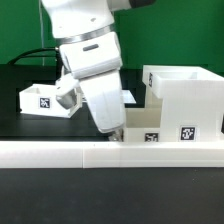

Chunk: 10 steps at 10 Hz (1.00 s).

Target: Assemble drawer

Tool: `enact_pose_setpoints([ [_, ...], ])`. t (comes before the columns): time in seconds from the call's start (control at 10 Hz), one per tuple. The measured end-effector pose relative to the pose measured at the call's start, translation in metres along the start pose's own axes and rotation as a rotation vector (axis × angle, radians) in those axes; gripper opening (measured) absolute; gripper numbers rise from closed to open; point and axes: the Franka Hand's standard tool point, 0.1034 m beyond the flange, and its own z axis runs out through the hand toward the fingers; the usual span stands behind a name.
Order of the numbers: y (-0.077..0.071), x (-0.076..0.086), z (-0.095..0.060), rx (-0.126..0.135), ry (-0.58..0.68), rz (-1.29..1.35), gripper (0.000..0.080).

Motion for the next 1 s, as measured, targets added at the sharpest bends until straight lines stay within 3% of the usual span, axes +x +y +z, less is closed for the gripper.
enact_pose_setpoints([
  [0.3, 0.004, 0.020, 0.003, -0.008, 0.001, 0.033, 0.0649],
  [0.8, 0.004, 0.022, 0.005, -0.005, -0.012, 0.039, 0.0649],
  [1.0, 0.005, 0.036, 0.006, 0.002, -0.002, 0.002, 0.0649],
])
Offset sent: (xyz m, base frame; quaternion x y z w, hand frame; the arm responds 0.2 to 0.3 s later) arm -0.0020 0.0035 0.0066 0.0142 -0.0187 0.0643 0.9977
